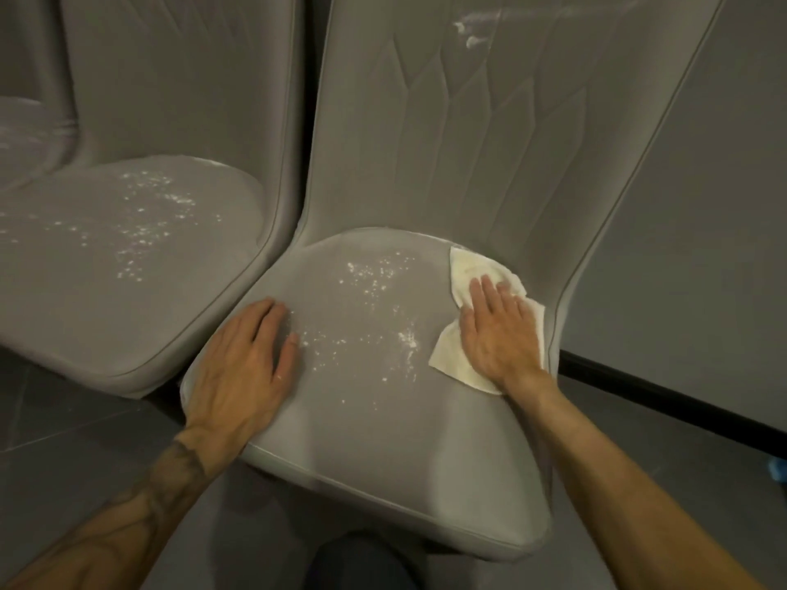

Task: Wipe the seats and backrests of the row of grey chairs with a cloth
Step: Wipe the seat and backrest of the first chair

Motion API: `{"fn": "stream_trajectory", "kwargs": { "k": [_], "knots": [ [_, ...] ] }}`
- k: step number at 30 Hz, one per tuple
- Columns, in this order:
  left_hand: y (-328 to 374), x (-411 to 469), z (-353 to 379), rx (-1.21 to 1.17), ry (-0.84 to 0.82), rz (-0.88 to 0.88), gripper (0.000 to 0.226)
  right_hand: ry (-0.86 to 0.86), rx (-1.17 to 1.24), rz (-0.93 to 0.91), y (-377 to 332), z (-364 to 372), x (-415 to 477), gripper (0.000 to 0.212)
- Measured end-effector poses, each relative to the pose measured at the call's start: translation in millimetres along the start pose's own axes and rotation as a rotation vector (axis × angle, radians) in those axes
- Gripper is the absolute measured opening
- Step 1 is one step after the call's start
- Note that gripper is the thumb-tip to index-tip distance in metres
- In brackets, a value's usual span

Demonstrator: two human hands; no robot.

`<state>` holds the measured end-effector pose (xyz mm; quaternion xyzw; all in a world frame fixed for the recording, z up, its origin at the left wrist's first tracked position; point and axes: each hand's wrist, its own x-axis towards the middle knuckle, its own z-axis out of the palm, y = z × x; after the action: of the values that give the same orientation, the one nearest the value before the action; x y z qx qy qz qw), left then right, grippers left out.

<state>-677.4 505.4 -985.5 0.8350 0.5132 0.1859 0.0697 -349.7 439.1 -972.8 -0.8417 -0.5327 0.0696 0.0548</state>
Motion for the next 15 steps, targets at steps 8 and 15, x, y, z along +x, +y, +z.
{"fn": "stream_trajectory", "kwargs": {
  "k": [8, 15],
  "knots": [
    [2, -2, -1, 0.024, 0.010, -0.010, 0.066, -0.063, 0.054, -0.330, -12, 16, -32, 0.065],
    [0, 1, 3, 0.064, 0.006, -0.040, 0.065, 0.009, 0.032, -0.028, -19, 8, 8, 0.061]
  ]
}}
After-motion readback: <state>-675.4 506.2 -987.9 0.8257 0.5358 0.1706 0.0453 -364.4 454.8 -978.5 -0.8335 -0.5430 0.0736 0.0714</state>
